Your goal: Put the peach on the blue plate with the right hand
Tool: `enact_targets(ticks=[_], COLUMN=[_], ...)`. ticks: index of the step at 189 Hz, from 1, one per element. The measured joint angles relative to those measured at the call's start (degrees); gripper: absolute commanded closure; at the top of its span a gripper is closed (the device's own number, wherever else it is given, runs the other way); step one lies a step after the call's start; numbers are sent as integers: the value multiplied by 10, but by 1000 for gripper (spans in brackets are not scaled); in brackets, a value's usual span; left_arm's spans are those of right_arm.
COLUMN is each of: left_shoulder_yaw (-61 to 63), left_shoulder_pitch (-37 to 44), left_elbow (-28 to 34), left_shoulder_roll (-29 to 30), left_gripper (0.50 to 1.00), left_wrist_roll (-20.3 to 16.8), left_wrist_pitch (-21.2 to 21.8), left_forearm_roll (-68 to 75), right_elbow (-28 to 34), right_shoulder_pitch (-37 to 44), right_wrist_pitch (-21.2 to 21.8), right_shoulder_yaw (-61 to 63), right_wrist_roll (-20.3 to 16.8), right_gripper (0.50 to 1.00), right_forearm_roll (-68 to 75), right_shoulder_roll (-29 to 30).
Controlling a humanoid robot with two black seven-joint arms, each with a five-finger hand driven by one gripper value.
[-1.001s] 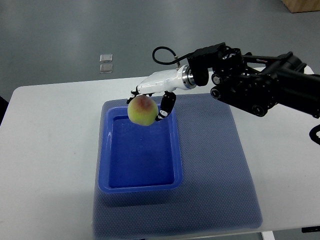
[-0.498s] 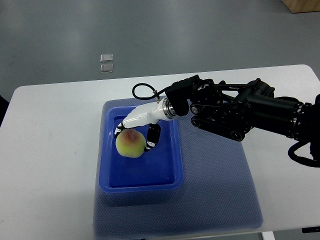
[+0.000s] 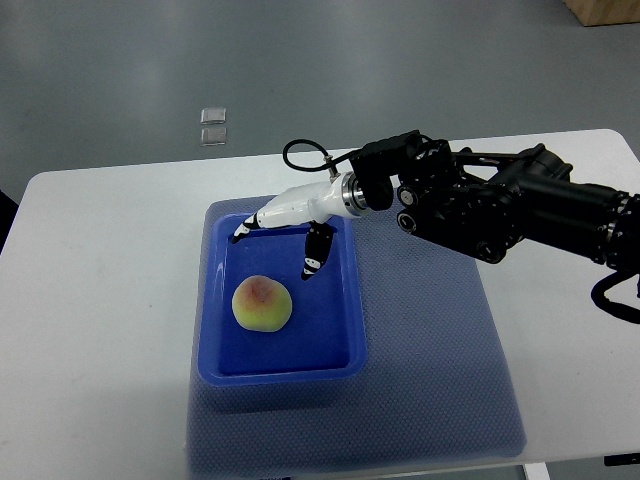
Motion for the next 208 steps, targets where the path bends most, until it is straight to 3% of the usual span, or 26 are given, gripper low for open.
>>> enact_targets(ticks=[45, 70, 96, 148, 208], left_shoulder_yaw=[0, 0, 0, -2, -2], left_shoulder_pitch=[0, 0, -1, -2, -2], left_elbow=[0, 0, 0, 0, -1], left_shoulder_roll=[0, 0, 0, 0, 0], left_gripper=[500, 500, 500, 500, 500], left_wrist_roll=[0, 0, 0, 0, 0], left_wrist_pitch=[0, 0, 0, 0, 0], left_forearm_roll=[0, 0, 0, 0, 0], right_elbow=[-32, -67, -97, -154, -157], right_shoulder_pitch=[4, -32, -82, -168, -211], right_wrist_pitch=[-3, -17, -50, -167, -182], right_shoulder_yaw=[88, 163, 225, 270, 271], right_wrist_roll=[-11, -24, -45, -56, -60], right_gripper=[576, 579, 579, 579, 579], right_forearm_roll=[136, 225, 317, 587, 763], right_shoulder_roll=[-62, -76, -86, -78, -81])
